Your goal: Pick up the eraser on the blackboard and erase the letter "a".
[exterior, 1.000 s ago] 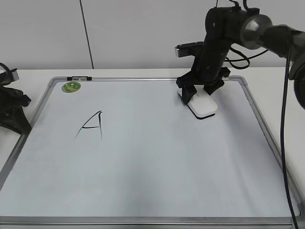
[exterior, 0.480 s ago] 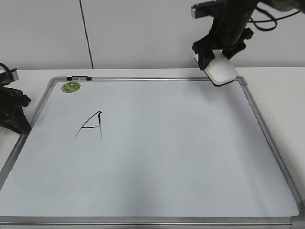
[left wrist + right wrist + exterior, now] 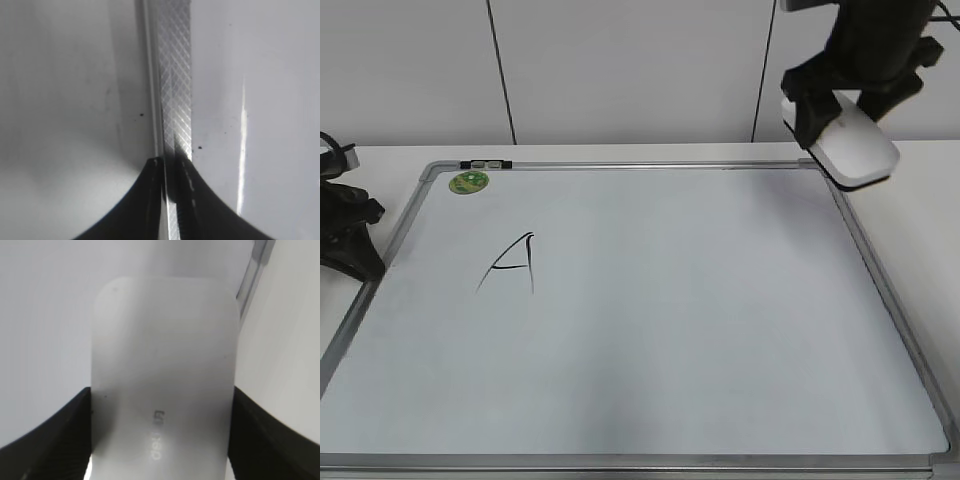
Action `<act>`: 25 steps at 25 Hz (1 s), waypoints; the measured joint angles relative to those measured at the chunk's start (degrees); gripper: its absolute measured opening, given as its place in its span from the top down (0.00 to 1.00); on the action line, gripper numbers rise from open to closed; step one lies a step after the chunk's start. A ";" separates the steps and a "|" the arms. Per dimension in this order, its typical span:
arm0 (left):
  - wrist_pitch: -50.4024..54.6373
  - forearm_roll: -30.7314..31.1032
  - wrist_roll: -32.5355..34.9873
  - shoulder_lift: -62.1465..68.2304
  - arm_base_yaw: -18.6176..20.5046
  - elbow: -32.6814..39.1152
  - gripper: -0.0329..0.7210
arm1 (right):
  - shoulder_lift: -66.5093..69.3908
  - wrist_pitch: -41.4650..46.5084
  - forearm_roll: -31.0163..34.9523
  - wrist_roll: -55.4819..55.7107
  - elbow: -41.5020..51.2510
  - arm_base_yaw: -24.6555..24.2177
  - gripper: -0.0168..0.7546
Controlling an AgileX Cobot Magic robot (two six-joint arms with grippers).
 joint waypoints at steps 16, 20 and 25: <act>-0.10 -0.75 0.00 0.00 0.00 0.00 0.89 | -11.85 -11.33 3.39 6.15 30.54 -6.74 0.28; -0.10 -0.75 0.00 0.00 0.00 0.00 0.89 | -10.20 -14.65 6.41 5.84 30.86 -9.45 0.28; -0.10 -0.75 0.00 0.00 0.00 0.00 0.89 | -5.53 -17.20 8.32 5.26 30.86 -9.72 0.28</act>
